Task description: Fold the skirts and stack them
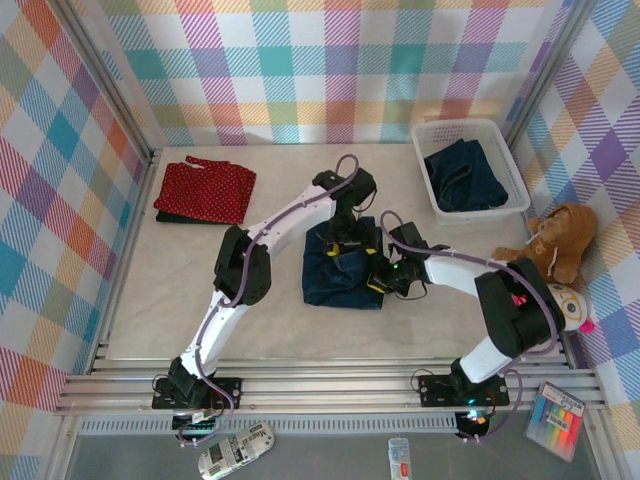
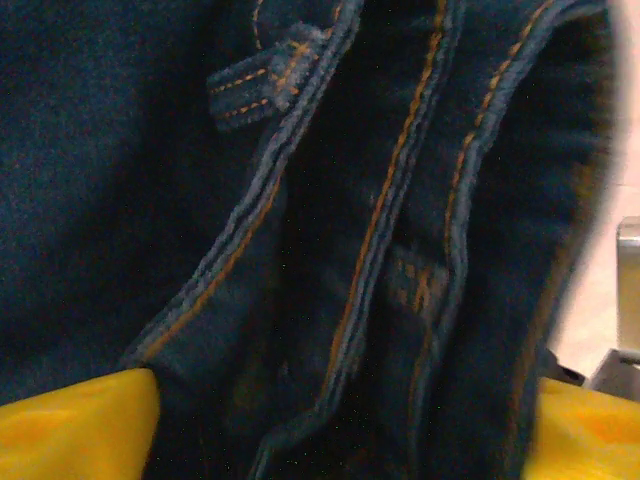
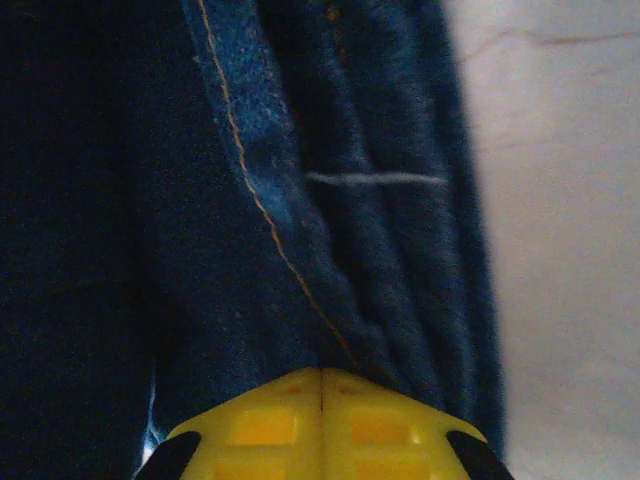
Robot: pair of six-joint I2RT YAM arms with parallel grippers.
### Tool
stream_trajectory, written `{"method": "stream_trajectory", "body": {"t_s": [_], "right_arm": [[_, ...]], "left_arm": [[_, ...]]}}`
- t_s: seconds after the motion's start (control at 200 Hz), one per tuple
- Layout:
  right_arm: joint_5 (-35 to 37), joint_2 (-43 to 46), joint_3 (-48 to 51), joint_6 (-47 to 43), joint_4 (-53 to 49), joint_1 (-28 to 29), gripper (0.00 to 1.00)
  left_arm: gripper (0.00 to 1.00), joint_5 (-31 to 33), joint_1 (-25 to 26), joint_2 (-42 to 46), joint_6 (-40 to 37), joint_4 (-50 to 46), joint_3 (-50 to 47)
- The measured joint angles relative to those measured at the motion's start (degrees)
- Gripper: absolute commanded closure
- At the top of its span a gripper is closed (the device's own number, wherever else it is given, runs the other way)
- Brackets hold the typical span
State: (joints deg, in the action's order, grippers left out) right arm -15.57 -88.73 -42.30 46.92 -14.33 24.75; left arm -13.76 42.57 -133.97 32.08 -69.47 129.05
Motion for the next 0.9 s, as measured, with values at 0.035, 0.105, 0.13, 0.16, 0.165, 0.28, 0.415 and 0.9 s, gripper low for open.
{"method": "stream_trajectory", "body": {"t_s": [0.035,0.105,0.13,0.16,0.165,0.28,0.415,0.9], "right_arm": [[2.34,2.32,0.28,0.26,-1.29,-0.02,0.88],[6.67,6.95,0.59,0.94,-3.50,-0.02,0.82],[8.11,8.87,0.83,1.38,-4.02,-0.02,0.80],[9.46,11.17,1.27,1.75,-4.37,-0.02,0.76],[9.66,11.45,1.33,1.75,-4.42,-0.02,0.76],[12.35,20.17,4.94,1.62,-3.08,-0.13,0.45],[10.78,24.94,8.72,0.79,-0.28,-0.15,0.07],[0.48,12.46,9.53,-0.04,11.82,1.77,0.01]], "left_arm": [[0.02,-0.52,-0.31,1.44,-0.42,0.61,-0.37],[0.00,-1.27,-1.18,5.57,-1.42,1.79,-1.46],[0.00,-1.57,-1.70,7.50,-1.68,2.49,-2.25],[0.00,-1.84,-2.43,9.70,-1.79,3.28,-3.15],[0.00,-1.84,-2.51,9.99,-1.88,3.41,-3.30],[0.00,-3.61,-6.34,16.00,-3.04,6.23,-6.56],[0.00,-4.76,-9.90,13.16,-5.03,8.50,-6.60],[0.00,-1.05,-13.22,-3.80,-8.28,9.70,-7.02]]}}
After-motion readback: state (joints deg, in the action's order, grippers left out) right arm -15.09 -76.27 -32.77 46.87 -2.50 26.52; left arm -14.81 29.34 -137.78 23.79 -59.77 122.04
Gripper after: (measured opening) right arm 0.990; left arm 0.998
